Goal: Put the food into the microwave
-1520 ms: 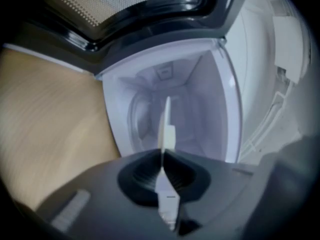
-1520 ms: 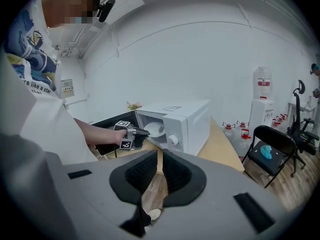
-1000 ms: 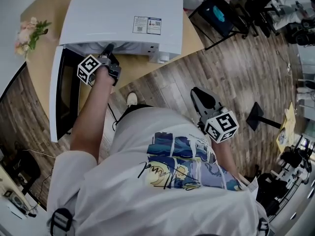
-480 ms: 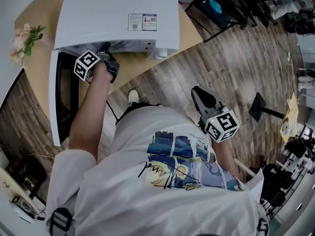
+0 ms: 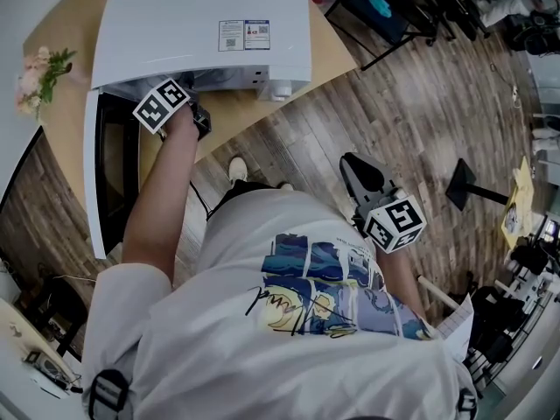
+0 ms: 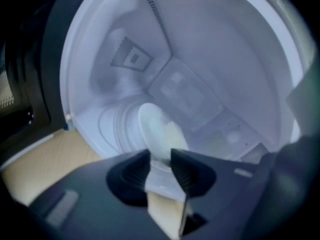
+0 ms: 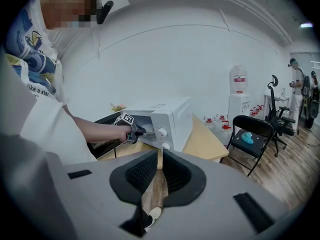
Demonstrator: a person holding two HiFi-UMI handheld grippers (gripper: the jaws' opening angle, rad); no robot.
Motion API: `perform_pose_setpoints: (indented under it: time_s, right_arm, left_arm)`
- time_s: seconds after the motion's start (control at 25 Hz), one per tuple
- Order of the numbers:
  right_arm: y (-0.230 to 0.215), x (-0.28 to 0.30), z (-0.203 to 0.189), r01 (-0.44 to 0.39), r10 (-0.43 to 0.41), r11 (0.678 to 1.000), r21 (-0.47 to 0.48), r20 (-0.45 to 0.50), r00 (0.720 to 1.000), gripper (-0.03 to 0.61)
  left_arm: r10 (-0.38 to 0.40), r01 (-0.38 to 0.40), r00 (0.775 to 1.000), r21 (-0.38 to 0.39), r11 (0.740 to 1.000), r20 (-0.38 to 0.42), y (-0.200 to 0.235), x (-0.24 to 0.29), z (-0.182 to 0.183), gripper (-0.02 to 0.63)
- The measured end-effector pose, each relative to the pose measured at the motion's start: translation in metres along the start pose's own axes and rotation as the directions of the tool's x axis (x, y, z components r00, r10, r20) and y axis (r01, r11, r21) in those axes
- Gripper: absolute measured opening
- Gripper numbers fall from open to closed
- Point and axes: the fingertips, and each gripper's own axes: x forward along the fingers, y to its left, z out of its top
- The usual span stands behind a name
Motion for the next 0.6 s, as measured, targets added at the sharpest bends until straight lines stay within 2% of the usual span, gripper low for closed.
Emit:
perform_pose_setpoints:
  time_s: [0.12,0.24,0.48,0.6]
  right_arm:
    - [-0.004,-0.005,-0.004,0.004,-0.004,1.0,0.006,0.002,1.0,0.029]
    - [-0.007,-0.011,-0.007,0.003,-0.003,1.0,0.011,0.006,1.0,0.029]
    - [-0.014,-0.025,-0.016,-0.01,0.01,1.0,0.017,0.01,1.0,0.028]
    - [-0.017,-0.032,-0.021,-0.022,0.022,1.0,0.015,0.011,1.0,0.028]
  left_arm:
    - [0.07,-0.072,0.997,0.118,0.99,0.018,0.002,-0.002,0.002,0.14]
    - [0.125,-0.132,0.991,0.21,0.969,0.046,0.004,-0.004,0.003,0.174]
    - [0.166,-0.18,0.983,0.29,0.94,0.073,0.003,-0.011,0.0,0.246]
    - [0.171,-0.191,0.981,0.321,0.928,0.09,-0.001,-0.018,-0.003,0.259]
